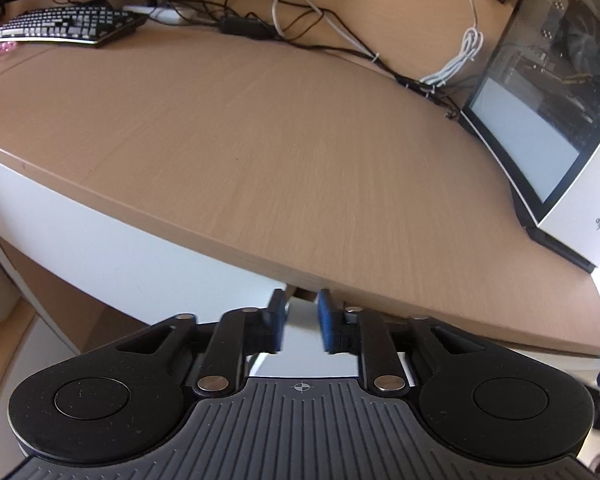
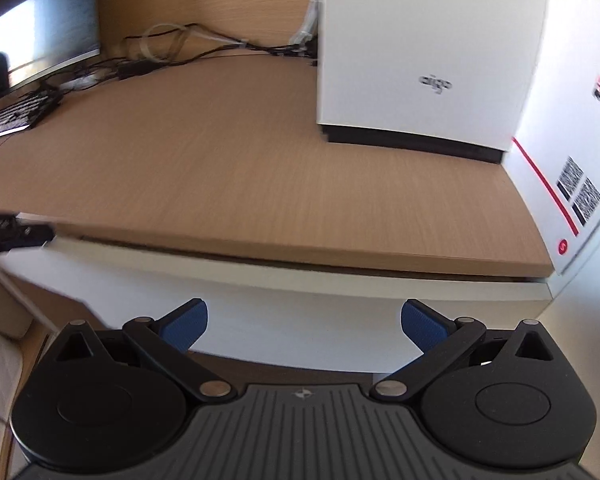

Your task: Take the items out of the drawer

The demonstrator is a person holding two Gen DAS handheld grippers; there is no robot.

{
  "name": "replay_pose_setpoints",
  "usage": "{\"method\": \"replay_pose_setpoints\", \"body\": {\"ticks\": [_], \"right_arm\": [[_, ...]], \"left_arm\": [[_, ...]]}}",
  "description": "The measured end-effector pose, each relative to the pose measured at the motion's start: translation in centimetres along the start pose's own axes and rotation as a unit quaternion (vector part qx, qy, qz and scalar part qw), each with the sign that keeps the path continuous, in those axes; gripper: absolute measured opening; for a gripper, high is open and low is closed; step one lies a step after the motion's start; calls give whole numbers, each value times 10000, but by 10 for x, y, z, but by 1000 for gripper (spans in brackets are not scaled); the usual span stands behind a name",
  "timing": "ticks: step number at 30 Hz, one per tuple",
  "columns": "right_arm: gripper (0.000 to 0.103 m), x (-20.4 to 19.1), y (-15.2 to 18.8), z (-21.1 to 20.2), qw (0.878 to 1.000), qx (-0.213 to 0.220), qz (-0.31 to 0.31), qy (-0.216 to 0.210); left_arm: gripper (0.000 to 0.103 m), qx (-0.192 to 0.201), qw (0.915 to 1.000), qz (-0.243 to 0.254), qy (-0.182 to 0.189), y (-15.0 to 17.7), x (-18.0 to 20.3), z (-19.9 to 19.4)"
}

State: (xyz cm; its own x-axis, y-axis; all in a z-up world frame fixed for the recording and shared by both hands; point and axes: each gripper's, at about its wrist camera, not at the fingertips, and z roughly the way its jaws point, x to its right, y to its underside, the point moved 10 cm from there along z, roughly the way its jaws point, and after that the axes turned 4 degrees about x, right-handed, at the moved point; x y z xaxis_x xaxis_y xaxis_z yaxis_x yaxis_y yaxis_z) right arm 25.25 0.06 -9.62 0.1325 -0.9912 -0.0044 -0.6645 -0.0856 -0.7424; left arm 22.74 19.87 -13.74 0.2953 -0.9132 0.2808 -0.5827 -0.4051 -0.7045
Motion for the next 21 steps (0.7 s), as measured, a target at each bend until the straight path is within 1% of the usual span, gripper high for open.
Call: {"method": "replay_pose_setpoints", "body": {"ticks": [1, 2, 5, 7, 11, 14, 21], "right_arm": [[103, 4, -1, 3, 9999, 29, 79, 85], [103, 7, -3, 6, 9998, 67, 122, 172], [103, 14, -6, 14, 9990, 183, 209, 362], [103, 15, -7, 19, 9987, 186, 265, 401], [103, 13, -8, 28, 9988, 163, 233, 392], [103, 7, -9, 33, 9991, 186, 103, 371], [103, 5, -10, 37, 9996, 94, 113, 256]], "left_arm": [[31, -7, 10000, 26, 7, 2, 2, 1], [33, -7, 10000, 63, 12, 3, 4, 1], [34, 46, 9999, 141, -22, 4, 5, 1], [35, 65, 9999, 102, -15, 5, 4, 1], [35, 7, 9999, -130, -7, 5, 1, 2], [35, -15, 9999, -99, -47, 5, 2, 2], [35, -152, 9999, -67, -37, 4, 0, 4]]}}
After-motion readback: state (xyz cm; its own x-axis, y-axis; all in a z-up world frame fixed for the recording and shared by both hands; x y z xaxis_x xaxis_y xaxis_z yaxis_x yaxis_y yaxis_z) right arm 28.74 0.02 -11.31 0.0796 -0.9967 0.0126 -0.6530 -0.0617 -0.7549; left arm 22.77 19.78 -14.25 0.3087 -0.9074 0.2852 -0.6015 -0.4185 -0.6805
